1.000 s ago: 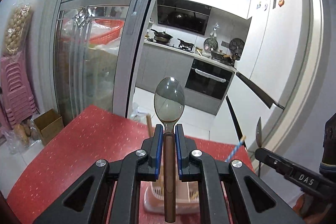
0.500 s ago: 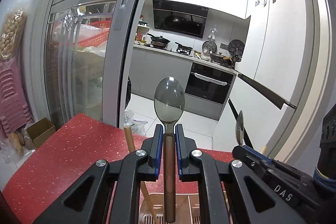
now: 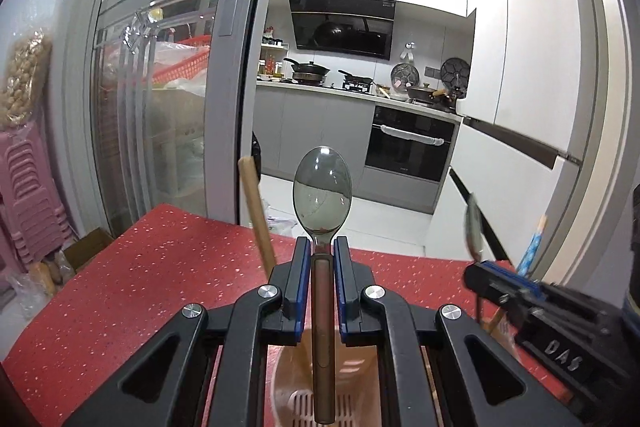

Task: Organize utensils
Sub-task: 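Lift both spoons and carry them over the beige utensil holder, then open both tools to drop the spoons into the holder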

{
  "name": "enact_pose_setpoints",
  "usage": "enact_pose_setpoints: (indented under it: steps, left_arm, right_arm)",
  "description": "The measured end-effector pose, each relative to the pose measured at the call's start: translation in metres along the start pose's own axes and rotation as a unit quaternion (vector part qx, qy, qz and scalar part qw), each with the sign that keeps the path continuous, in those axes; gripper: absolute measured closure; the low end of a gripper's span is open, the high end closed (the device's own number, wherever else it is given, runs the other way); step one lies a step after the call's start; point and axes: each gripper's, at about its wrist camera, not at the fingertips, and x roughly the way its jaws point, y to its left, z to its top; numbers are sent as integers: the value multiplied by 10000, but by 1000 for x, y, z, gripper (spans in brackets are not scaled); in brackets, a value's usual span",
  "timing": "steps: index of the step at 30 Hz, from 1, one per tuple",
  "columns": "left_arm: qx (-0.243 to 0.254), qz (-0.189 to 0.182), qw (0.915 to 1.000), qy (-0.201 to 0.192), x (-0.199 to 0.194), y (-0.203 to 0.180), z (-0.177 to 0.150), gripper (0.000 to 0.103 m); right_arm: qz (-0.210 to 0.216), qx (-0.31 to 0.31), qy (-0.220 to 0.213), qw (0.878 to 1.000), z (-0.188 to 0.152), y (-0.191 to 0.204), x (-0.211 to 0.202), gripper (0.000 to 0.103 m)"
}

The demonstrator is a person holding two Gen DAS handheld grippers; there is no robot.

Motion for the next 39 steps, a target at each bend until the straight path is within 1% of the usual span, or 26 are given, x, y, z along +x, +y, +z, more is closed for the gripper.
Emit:
enact_pose_setpoints:
  steps: [4,11,15,16,17,18,19,20,22,26,30,34,39]
  left_arm:
    - [131,68,9998,135,-1,-1,-7,68]
    - [375,188,9988,255,-8,-3,-15,68]
    - [461,224,9981,351,-10,-4,-19,68]
    - [458,257,9979,384,-10,-3,-20,68]
    - [445,274,9978,406,-11,-2,-19,68]
    - [419,304,9978,424,-12,-1,-20,68]
    - [383,332,9978,428,-13,0,-20,68]
    - [343,343,9979,434,-15,1,-19,68]
    - [296,351,9978,478,-17,2,-19,68]
    - [325,381,9972,548,-21,3,-21,68]
    - [288,354,9973,583,-32,6,-22,68]
    - [277,364,9968,657,-48,11,-25,68]
    - [322,390,9950,859,-70,22,-37,68]
  right_arm:
    - [21,59,39,10000,-6,-3,-5,91]
    - [6,62,137,9999,-12,-2,-14,90]
    - [59,71,295,9995,-13,-1,-15,88]
    - [104,98,344,9993,-14,-2,-15,83]
    - [160,117,374,9991,-15,-2,-16,75]
    - [203,123,383,9990,-15,-2,-17,70]
    - [192,105,380,9990,-16,-1,-19,57]
    - [154,67,362,9992,-16,1,-21,48]
    - [157,36,319,9994,-15,3,-25,48]
    - [213,170,300,9992,-13,3,-34,48]
    - [219,291,351,9987,-14,0,-46,47]
    - [178,329,482,9981,-23,0,-58,43]
    - [135,429,872,9952,-40,0,-72,35]
